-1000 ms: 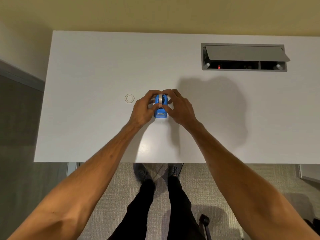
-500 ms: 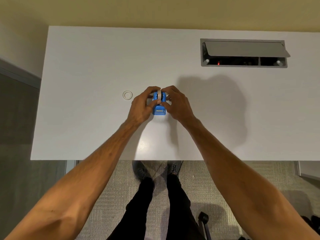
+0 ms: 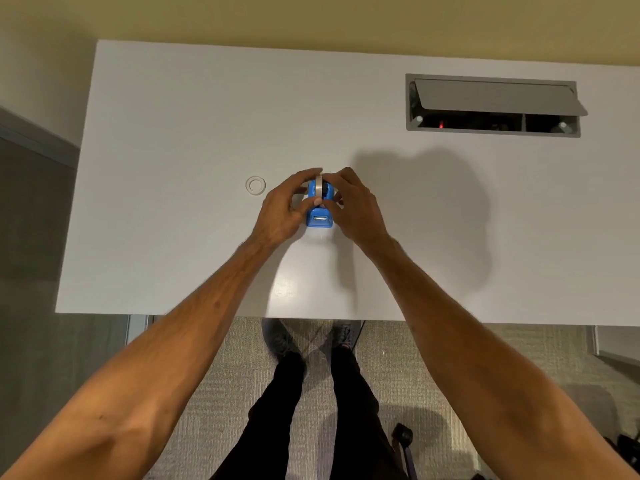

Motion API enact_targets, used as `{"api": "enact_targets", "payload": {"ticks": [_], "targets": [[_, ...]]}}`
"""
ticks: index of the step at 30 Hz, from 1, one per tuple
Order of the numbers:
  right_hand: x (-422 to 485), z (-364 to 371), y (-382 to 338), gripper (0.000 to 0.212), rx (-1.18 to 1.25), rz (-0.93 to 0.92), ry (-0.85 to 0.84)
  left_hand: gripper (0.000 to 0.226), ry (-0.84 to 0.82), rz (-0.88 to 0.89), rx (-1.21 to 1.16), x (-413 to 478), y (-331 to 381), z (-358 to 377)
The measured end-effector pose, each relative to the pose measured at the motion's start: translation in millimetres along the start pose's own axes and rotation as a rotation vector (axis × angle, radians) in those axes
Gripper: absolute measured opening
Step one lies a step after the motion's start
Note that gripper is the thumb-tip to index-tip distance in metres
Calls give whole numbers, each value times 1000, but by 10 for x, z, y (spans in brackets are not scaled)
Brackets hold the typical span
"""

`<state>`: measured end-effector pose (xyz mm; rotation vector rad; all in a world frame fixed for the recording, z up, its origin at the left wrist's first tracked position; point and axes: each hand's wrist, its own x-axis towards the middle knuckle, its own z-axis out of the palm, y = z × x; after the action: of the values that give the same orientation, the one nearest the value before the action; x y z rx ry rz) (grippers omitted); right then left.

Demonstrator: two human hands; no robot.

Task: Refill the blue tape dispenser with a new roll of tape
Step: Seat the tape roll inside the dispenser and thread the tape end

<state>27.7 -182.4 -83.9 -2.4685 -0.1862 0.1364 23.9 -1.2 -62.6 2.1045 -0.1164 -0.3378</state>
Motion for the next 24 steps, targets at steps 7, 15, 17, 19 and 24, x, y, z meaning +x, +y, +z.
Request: {"api": "enact_targets", "payload": {"ticks": [7,15,17,19,24], "targets": [[-6,-56,-31,25,94,48,60,46,11,-14,-23,-9,-25,20],[11,-26,-100,16,-41,56,59,45,16,-5,-18,-15,-28,28],[15,1,-101,17,-86,27,76,45,16,-9,-17,-16,-41,29],[22,1,-89,15,-122,1,84,46,14,-12,-6,-6,-58,34],[-9,-25,-55,9,-51,7,150,47,15,-20,14,28,-57,57]]}}
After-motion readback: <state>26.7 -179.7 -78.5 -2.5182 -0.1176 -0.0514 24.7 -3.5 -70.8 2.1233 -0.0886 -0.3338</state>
